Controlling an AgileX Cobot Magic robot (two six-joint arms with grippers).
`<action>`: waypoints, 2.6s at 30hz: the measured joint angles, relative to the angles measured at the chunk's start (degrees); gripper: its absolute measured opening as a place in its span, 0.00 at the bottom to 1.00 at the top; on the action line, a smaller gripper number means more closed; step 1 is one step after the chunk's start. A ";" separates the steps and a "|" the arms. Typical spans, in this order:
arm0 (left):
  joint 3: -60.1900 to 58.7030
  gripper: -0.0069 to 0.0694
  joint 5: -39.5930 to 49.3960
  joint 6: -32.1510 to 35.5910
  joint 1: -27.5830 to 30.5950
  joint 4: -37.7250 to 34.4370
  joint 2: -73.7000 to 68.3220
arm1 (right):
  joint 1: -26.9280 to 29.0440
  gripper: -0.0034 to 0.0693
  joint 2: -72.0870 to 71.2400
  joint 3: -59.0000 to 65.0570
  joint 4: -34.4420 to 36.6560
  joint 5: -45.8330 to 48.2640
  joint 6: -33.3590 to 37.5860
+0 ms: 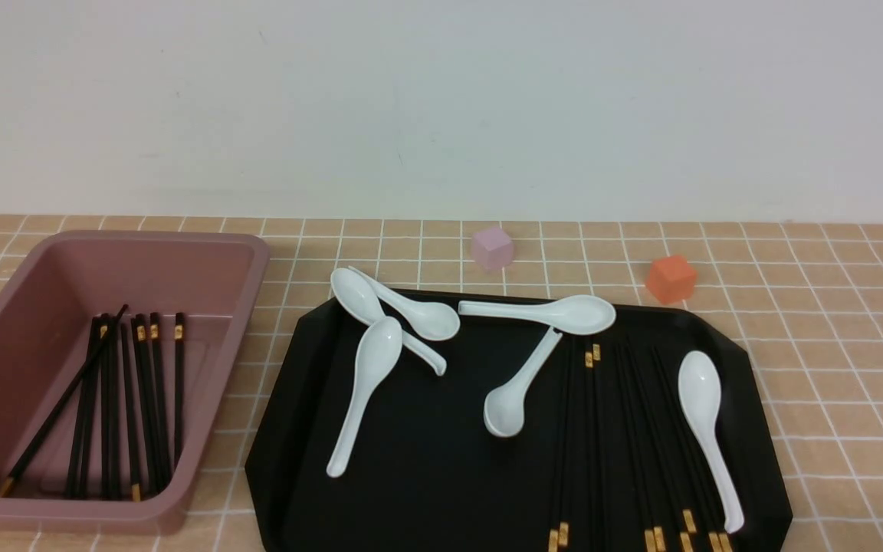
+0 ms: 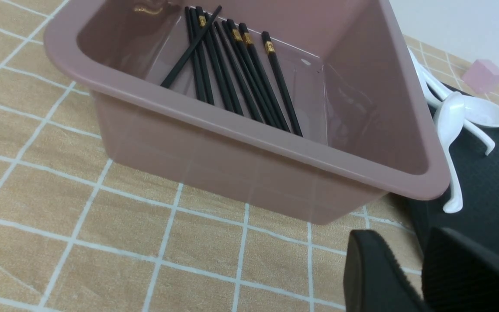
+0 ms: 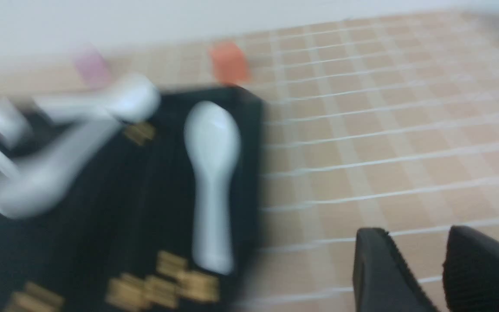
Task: On brown tablecloth take chopsticks from black tray and put them in box.
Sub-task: 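Move the gripper over the chopsticks on the black tray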
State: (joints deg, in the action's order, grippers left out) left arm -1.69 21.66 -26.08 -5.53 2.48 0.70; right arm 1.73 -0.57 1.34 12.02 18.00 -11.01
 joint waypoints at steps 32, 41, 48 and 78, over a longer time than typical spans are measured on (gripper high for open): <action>0.00 0.40 0.00 0.00 0.00 0.00 0.00 | 0.00 0.05 45.11 -41.32 23.37 41.60 13.47; 0.00 0.40 0.00 0.00 0.00 0.00 0.00 | -10.00 0.06 74.75 -51.08 23.35 41.00 22.04; 0.00 0.40 0.00 0.00 0.00 0.00 0.00 | -26.89 0.21 93.32 -62.10 13.01 32.71 5.59; 0.00 0.40 0.05 0.00 0.00 0.00 0.00 | -37.23 0.61 113.60 -74.89 -9.17 30.06 -25.08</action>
State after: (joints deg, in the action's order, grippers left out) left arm -1.69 21.71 -26.08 -5.53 2.48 0.70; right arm -35.51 113.03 -73.55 2.84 48.07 -36.09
